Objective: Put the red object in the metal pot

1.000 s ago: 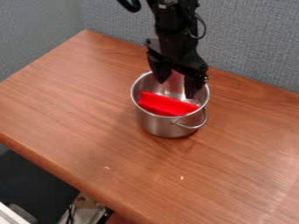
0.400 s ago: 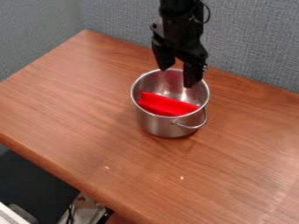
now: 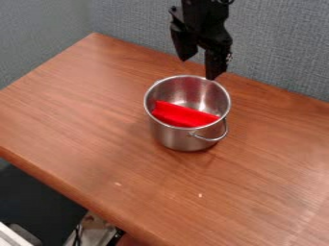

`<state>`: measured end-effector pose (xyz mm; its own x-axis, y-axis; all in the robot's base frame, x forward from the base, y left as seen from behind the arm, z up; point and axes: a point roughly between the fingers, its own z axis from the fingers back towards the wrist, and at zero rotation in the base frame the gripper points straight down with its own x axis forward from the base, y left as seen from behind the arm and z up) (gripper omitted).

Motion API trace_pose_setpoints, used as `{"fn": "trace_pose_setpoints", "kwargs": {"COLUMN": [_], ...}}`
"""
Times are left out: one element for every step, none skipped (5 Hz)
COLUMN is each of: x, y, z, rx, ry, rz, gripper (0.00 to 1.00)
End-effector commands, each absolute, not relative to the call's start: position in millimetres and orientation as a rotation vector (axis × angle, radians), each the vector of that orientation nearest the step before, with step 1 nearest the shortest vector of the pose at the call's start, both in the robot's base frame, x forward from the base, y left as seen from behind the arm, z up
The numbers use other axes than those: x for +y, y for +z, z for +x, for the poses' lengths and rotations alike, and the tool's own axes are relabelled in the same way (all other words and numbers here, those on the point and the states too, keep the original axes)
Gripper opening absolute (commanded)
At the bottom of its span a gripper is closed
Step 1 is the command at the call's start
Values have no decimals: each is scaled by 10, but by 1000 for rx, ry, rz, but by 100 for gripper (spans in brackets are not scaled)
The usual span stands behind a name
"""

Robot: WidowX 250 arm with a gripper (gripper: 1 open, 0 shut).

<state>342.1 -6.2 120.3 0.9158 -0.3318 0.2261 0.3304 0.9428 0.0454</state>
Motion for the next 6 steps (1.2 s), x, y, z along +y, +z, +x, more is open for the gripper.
{"fn": "trace_pose_setpoints", "kwargs": {"x": [37,129,280,573,687,521], "y": [1569,1842,1896,1800,1688,1681], "z": [3383,3313,3188,3057,2950,2946], "rx": [-295,-313,-314,-319,-327,-266], "ry": [-362,-409,-432,-309,-245,-299], "rz": [-6,-30,-55,-27,-12,-17], "gripper": [100,100,100,100,100,100]}}
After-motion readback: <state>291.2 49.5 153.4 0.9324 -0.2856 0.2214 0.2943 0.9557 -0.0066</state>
